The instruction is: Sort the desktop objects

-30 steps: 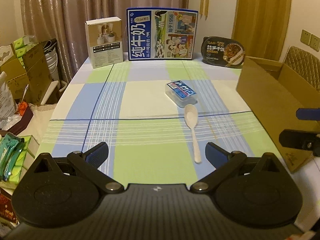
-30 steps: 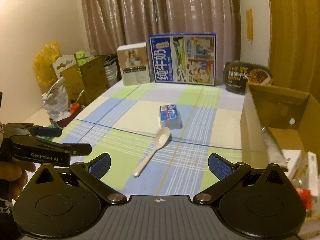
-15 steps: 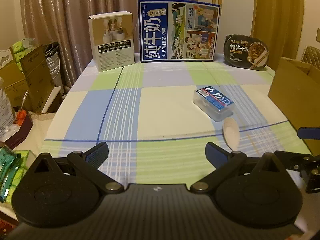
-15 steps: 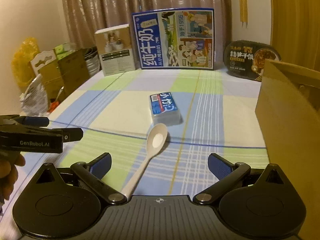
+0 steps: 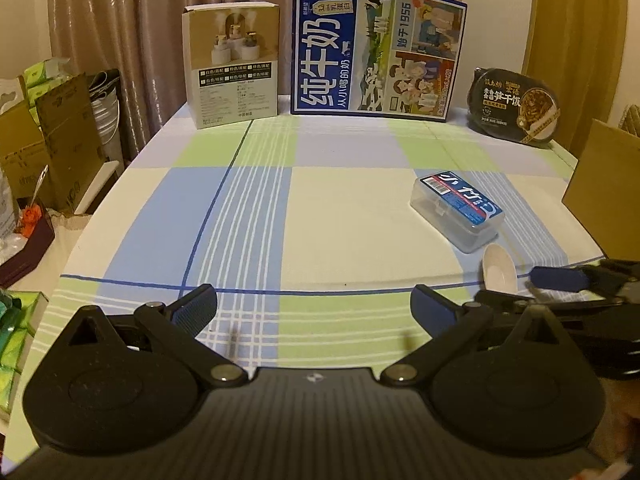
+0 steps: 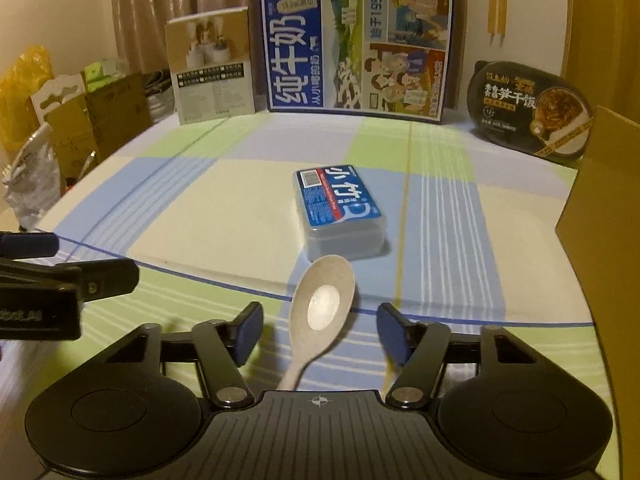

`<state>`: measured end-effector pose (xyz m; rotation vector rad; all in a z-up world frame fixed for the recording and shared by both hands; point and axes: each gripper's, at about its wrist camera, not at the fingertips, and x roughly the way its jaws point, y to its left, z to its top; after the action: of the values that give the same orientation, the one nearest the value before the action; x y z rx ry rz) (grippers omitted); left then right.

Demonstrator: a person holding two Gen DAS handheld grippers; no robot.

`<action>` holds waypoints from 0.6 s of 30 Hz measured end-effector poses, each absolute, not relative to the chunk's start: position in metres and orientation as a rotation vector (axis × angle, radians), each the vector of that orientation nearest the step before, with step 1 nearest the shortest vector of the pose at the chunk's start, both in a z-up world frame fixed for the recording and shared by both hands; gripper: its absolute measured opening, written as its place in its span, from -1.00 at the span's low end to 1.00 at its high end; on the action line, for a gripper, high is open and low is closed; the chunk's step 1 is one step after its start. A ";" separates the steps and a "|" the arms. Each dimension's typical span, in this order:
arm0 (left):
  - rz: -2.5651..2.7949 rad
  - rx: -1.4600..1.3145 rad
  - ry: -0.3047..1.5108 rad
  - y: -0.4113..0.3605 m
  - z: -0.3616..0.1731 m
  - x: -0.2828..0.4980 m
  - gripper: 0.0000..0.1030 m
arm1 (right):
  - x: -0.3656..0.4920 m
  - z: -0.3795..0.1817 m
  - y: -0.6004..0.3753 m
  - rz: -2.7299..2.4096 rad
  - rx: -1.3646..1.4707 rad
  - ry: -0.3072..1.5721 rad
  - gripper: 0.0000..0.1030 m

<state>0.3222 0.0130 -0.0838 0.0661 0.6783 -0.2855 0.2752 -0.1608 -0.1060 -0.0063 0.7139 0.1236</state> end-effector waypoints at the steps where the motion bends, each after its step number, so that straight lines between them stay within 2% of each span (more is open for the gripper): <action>1: -0.284 0.062 0.681 0.013 -0.084 0.323 0.96 | 0.277 -0.107 -0.160 0.121 -0.008 0.717 0.04; 6: -0.290 0.055 0.682 0.014 -0.086 0.323 0.96 | 0.279 -0.110 -0.158 0.103 -0.022 0.714 -0.07; 8: -0.294 0.053 0.684 0.013 -0.086 0.322 0.96 | 0.279 -0.110 -0.157 0.103 -0.030 0.711 -0.26; 11: -0.303 0.061 0.681 0.009 -0.086 0.322 0.96 | 0.278 -0.109 -0.156 0.113 -0.041 0.709 -0.44; 18: -0.321 0.064 0.671 0.003 -0.086 0.321 0.96 | 0.272 -0.106 -0.171 0.113 -0.023 0.703 -0.45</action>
<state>0.3209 0.0032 -0.0861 0.0640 0.6705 -0.3214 0.2722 -0.1711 -0.1057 -0.0228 0.7026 0.1125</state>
